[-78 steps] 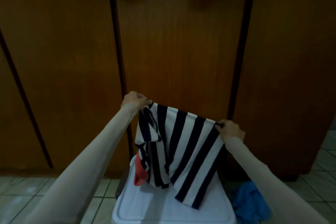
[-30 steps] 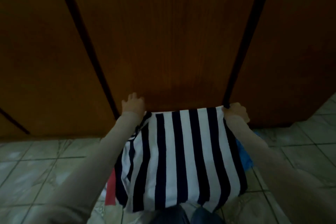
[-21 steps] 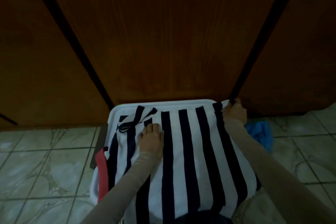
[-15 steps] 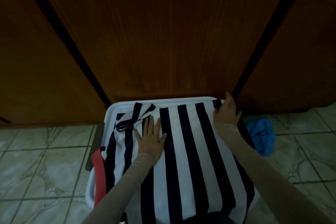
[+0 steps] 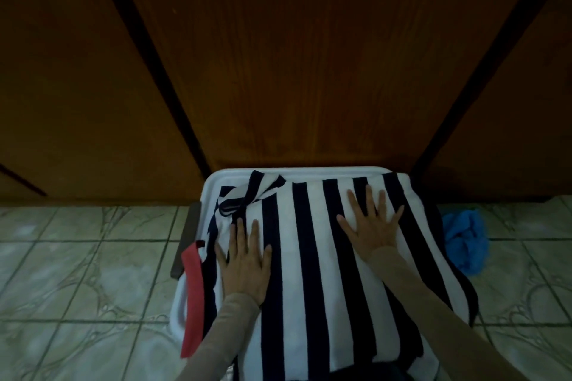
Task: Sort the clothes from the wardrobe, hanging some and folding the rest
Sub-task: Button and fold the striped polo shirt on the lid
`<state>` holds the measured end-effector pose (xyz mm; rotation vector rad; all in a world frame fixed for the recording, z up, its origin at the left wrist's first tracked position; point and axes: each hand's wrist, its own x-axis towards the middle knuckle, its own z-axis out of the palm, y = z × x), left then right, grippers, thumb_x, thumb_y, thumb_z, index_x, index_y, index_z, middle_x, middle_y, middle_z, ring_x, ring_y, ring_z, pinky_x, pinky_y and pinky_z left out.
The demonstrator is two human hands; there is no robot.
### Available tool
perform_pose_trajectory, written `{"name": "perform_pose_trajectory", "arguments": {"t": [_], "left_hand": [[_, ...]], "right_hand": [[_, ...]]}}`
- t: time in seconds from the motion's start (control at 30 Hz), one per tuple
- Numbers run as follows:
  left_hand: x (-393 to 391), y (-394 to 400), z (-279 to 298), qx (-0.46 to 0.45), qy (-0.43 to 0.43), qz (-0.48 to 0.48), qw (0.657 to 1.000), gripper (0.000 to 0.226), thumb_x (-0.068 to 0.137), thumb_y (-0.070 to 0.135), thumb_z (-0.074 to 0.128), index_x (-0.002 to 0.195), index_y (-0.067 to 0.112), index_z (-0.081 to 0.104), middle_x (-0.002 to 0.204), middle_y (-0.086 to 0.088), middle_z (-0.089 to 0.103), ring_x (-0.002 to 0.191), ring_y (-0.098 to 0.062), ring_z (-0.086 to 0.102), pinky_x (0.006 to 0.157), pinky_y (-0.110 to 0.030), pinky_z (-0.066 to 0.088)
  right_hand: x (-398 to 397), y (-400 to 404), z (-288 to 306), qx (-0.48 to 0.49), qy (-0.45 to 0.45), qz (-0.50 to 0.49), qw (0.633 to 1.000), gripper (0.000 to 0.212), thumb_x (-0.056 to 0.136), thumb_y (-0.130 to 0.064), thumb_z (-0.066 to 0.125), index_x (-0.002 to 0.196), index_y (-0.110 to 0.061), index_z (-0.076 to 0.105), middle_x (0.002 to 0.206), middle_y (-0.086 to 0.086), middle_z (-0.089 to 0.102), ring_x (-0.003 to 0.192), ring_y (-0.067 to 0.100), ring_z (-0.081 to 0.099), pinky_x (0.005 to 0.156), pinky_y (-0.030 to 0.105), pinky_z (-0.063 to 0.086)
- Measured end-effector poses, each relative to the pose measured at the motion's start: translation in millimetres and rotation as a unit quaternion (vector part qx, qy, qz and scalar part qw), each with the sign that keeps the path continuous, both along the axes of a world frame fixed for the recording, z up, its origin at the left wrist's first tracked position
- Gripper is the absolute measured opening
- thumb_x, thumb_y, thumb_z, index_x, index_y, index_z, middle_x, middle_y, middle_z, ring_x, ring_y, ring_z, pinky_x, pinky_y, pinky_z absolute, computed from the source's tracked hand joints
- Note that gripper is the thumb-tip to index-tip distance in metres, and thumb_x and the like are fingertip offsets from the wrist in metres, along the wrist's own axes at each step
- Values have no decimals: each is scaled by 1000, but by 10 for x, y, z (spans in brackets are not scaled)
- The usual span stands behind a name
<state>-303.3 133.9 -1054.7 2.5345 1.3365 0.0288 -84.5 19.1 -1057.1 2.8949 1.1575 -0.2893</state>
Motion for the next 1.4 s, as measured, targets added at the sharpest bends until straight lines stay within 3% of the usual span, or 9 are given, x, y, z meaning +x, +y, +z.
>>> {"name": "perform_pose_trajectory", "arguments": {"t": [0.2,0.3,0.43,0.5,0.7,0.93,1.1,1.23,1.4], "left_hand": [[-70,343,1,27,27,-73,997,85,69,72,-21,145,34,-14,156,4,-16,137,-9,-25,112,-41,-12],[-101,512,23,33,36,-109,993,90,62,74,-33,142,36,-19,156,5,-16,137,-9,-25,114,-42,-11],[-105,514,13,41,18,-113,993,89,67,72,-31,145,35,-11,158,3,-9,138,-11,-22,114,-43,-10],[-100,493,14,44,8,-110,993,90,69,71,-29,147,34,-6,158,3,-7,139,-11,-20,112,-40,-12],[-110,528,40,29,-5,-105,994,79,77,66,-6,149,35,3,158,6,-5,145,-12,-9,115,-35,-8],[-122,559,13,25,-41,-108,993,77,80,66,2,149,34,12,158,6,2,145,-10,-5,114,-31,-7],[-121,533,43,10,-54,-94,994,73,83,64,9,148,32,20,158,7,9,146,-12,1,117,-35,-1],[126,549,141,83,-100,-103,986,46,70,17,74,114,11,63,121,-10,60,111,-34,57,92,-49,42],[781,553,381,60,-4,-257,965,64,89,15,49,147,16,23,153,-3,23,141,-20,18,113,-42,8]], "right_hand": [[-40,-5,48,-12,10,-7,1000,105,46,-76,-42,141,-34,-23,155,4,-22,142,30,-20,93,56,-34],[-97,100,139,-17,19,-42,999,78,85,-71,1,150,-28,-4,157,8,-14,143,32,-15,88,55,-37],[-170,440,287,136,37,59,988,45,94,-20,48,137,-16,40,148,8,32,139,26,25,116,48,3],[-266,715,406,210,116,141,960,38,90,-6,50,127,-13,50,130,6,49,120,22,45,104,34,34],[-617,1519,705,101,171,261,945,30,94,-14,49,124,-19,50,87,7,59,84,26,59,64,31,43],[-590,1617,596,148,159,167,962,67,95,-18,46,149,-34,9,86,12,62,78,27,61,71,39,53],[-71,1122,399,210,102,110,966,34,89,-7,53,122,-14,53,114,9,60,108,27,55,88,34,43],[420,642,362,79,51,74,993,51,91,-13,53,139,-19,38,141,3,43,132,19,35,111,39,18],[710,296,424,19,-7,81,996,43,90,-24,54,132,-25,42,133,-2,45,131,15,34,114,44,1]]}}
